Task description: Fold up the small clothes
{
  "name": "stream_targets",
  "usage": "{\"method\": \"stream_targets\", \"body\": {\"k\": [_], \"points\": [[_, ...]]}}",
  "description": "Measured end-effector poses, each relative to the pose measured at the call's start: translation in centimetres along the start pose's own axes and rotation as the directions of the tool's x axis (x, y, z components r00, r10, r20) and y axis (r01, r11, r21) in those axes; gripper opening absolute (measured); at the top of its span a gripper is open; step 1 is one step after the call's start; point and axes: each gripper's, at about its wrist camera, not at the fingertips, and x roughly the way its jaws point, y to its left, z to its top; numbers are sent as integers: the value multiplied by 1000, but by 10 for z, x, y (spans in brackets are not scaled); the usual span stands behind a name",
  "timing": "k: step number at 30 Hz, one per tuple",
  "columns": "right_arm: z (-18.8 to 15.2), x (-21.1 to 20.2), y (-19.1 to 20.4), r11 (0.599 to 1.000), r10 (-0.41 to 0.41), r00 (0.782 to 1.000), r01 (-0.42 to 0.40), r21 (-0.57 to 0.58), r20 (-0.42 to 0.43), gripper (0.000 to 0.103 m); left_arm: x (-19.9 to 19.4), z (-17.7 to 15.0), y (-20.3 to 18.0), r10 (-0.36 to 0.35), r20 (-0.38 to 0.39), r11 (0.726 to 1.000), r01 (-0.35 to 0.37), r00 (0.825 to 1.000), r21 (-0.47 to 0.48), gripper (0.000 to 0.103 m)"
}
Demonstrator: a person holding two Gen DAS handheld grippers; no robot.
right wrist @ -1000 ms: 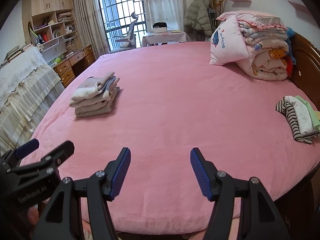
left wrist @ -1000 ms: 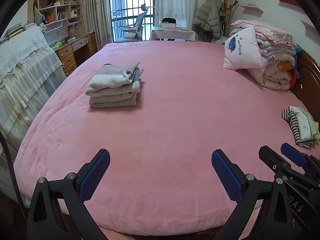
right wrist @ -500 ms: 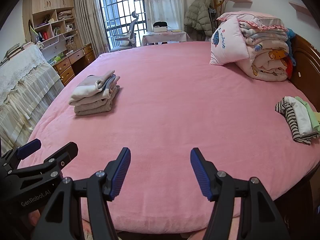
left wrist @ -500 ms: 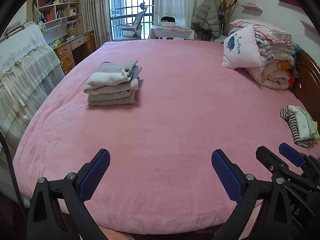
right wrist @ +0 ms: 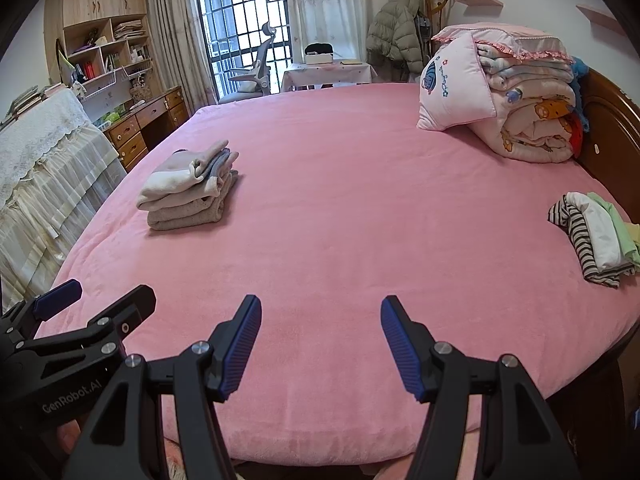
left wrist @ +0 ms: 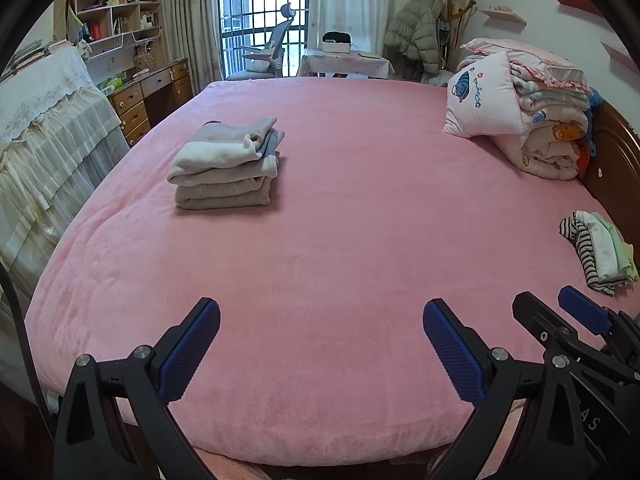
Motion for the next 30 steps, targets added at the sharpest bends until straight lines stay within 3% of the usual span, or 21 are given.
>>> {"method": "stream_targets", "body": {"k": [30], "points": [[0, -1, 1, 1000, 1, 1000, -1, 1, -2, 63, 0, -6, 4, 2, -18, 1000, -2, 1000, -7, 101]]}}
